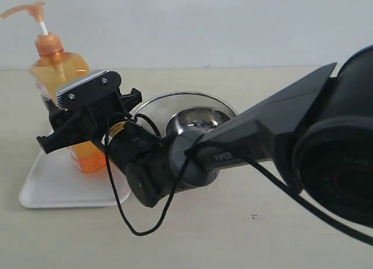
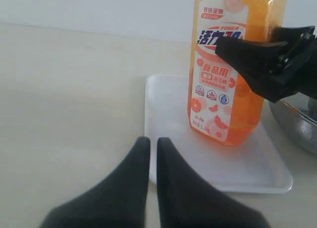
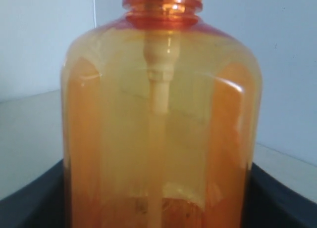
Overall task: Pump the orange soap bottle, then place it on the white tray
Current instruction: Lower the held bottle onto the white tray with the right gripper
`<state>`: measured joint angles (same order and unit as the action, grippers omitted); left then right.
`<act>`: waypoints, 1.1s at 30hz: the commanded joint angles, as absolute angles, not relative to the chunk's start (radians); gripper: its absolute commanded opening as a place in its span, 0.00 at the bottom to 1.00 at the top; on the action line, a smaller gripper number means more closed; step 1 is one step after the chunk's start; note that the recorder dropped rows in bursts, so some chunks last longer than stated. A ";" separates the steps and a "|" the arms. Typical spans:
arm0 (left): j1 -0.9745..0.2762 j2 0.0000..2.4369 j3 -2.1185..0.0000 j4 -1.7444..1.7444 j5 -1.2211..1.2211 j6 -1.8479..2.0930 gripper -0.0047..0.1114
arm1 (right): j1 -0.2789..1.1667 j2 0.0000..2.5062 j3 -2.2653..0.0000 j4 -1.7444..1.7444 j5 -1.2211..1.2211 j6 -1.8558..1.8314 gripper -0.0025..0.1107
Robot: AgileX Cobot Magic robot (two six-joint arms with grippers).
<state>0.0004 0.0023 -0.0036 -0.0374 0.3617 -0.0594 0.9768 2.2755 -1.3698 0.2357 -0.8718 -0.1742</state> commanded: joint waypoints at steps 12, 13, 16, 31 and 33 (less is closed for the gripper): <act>0.007 0.000 0.000 -0.036 0.362 -0.060 0.08 | 0.977 2.246 -1.390 0.258 -0.918 -0.173 0.02; 0.007 0.000 0.000 -0.036 0.362 -0.060 0.08 | 0.977 2.246 -1.390 0.258 -0.912 -0.162 0.02; 0.007 0.000 0.000 -0.036 0.362 -0.060 0.08 | 0.977 2.246 -1.390 0.258 -0.902 -0.157 0.03; 0.007 0.000 0.000 -0.036 0.362 -0.060 0.08 | 0.977 2.246 -1.390 0.258 -0.875 -0.132 0.67; 0.007 0.000 0.000 -0.036 0.362 -0.060 0.08 | 0.977 2.246 -1.390 0.258 -0.862 -0.132 0.67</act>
